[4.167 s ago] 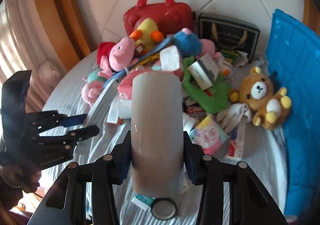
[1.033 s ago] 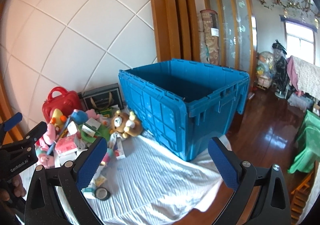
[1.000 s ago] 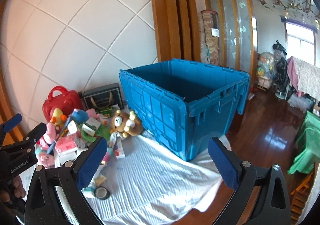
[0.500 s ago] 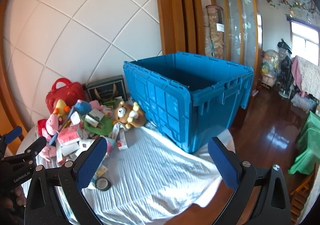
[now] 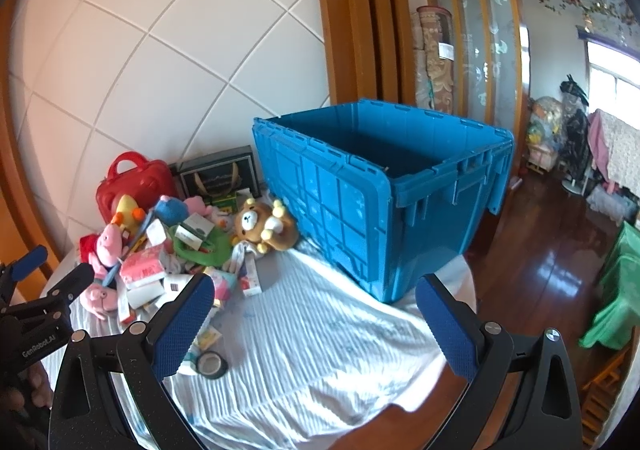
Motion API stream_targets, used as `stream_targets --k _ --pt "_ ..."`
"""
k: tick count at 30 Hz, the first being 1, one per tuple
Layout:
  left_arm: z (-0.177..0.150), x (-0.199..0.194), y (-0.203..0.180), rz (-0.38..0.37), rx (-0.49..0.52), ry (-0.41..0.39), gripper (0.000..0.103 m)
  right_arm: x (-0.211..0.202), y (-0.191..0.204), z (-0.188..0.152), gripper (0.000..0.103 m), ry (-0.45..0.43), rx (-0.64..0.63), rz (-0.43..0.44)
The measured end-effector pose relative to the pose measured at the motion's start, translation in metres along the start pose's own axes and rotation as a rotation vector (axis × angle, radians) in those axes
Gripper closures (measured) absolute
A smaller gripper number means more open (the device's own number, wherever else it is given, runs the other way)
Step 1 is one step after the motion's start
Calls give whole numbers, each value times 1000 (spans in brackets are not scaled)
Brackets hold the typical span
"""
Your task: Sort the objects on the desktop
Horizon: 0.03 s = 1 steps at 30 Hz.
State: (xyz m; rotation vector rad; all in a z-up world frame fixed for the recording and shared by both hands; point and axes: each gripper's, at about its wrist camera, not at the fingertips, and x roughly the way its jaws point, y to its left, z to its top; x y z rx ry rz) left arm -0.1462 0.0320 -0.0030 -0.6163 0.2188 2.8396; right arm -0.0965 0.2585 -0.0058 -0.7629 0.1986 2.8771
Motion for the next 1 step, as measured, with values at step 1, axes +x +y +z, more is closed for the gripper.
stream_targets --k 1 --pt "1 0 1 4 3 -2 5 0 0 1 1 -3 1 1"
